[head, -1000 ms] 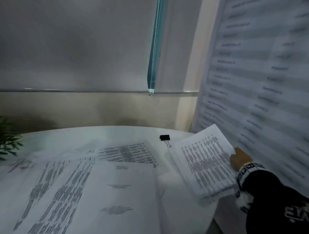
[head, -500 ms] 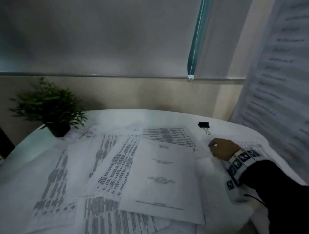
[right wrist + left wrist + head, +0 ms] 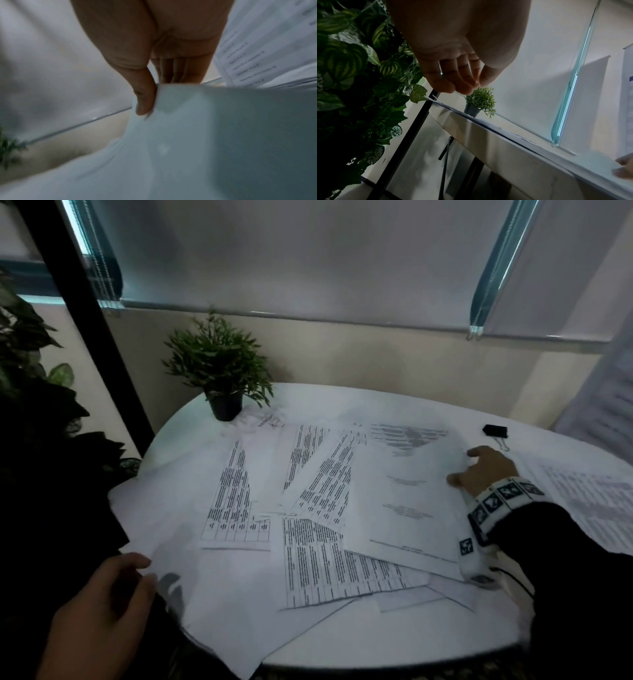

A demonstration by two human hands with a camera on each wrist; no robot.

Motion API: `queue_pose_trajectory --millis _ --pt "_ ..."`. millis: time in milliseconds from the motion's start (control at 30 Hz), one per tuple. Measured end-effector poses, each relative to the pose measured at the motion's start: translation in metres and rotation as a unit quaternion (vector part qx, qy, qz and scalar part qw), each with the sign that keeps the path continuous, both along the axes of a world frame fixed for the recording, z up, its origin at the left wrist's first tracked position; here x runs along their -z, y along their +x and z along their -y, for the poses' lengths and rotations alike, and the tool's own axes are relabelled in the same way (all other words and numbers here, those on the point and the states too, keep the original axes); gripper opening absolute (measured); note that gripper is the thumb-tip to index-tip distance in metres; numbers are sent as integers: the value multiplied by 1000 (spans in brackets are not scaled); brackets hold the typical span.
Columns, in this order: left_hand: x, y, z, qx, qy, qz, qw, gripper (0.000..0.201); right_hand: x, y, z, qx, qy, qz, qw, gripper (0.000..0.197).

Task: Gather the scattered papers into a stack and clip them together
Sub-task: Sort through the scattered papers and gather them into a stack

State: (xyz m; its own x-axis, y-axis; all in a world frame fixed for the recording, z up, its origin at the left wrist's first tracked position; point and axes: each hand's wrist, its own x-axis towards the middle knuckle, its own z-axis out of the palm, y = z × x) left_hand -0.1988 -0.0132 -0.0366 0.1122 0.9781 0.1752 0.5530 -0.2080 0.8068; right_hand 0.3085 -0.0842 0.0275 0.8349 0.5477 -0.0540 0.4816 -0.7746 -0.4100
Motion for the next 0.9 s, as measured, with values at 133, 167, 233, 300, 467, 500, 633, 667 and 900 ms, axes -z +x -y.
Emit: queue_pose_trajectory --millis 133,167,233,300,467,500,633,667,900 --pt "3 4 -2 -10 -17 36 999 26 -21 -5 17 -46 134 11 990 34" --pt "-1 7 1 -7 -11 43 999 22 -27 -13 20 -67 185 -22 980 30" --pt "-11 16 8 0 11 72 997 15 -39 -36 21 -115 293 -124 941 29" --pt "-19 30 15 30 -27 163 986 17 -49 -72 18 -191 356 -234 884 31" --pt "-28 57 36 101 -181 321 924 49 -40 -135 4 -366 327 -345 800 69" --pt "-26 58 36 90 -194 333 918 39 -37 -143 1 -376 326 -358 790 66" --pt "-14 51 26 3 -178 324 929 29 -28 -133 -5 -293 343 -181 874 8" --pt "-14 47 23 -18 -175 326 929 23 -24 -117 -5 -237 348 -155 894 8" --pt "-13 44 16 -26 -210 338 917 22 -27 -115 4 -200 359 -140 901 20"
